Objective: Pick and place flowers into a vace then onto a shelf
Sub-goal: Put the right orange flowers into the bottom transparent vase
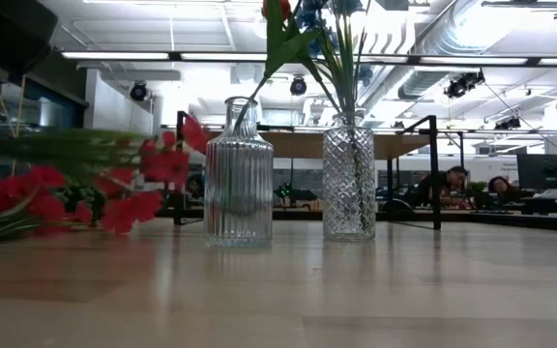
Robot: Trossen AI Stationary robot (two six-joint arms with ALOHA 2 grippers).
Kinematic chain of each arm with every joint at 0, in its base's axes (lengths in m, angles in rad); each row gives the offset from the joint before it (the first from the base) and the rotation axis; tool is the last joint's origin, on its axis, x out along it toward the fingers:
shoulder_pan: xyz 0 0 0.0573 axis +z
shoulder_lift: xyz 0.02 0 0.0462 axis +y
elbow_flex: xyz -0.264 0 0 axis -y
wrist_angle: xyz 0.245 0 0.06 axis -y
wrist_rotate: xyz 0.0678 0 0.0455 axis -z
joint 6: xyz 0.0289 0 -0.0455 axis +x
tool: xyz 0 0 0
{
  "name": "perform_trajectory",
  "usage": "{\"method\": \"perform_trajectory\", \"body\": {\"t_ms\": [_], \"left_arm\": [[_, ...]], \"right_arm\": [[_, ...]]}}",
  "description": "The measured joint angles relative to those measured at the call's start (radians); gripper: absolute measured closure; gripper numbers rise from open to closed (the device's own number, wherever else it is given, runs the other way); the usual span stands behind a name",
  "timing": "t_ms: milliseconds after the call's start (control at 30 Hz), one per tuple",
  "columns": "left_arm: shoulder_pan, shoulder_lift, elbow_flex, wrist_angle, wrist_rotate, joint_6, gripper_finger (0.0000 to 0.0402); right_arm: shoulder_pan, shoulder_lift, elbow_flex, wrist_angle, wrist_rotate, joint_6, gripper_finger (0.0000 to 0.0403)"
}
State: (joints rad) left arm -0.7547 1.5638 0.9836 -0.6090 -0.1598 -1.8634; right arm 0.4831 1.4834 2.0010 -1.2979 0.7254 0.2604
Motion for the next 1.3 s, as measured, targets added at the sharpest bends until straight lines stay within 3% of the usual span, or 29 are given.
{"method": "perform_trajectory", "body": {"t_ms": [267, 467, 733, 933, 1300], "left_arm": [[-0.006, -0.079, 0.001, -0.076, -0.041, 0.016, 0.0361], [-0.043, -0.175, 0.002, -0.177, -0.134, -0.015, 0.0361], [-0.105, -0.328, 0.017, -0.225, -0.411, -0.015, 0.0361], [-0.132, -0.367, 0.131, -0.369, -0.58, 0.046, 0.0361], [-0.13, -0.365, 0.302, -0.39, -0.837, 0.383, 0.0361]], "right_arm": [[0.0, 0.0, 0.0, -0.007, 0.0, 0.0, 0.0158], [0.0, 0.0, 0.0, -0.007, 0.0, 0.0, 0.0158], [0.0, 0.0, 0.0, -0.007, 0.003, 0.001, 0.0158], [0.0, 0.0, 0.0, -0.007, 0.004, 0.004, 0.0158], [0.0, 0.0, 0.0, -0.007, 0.003, 0.011, 0.0158]]}}
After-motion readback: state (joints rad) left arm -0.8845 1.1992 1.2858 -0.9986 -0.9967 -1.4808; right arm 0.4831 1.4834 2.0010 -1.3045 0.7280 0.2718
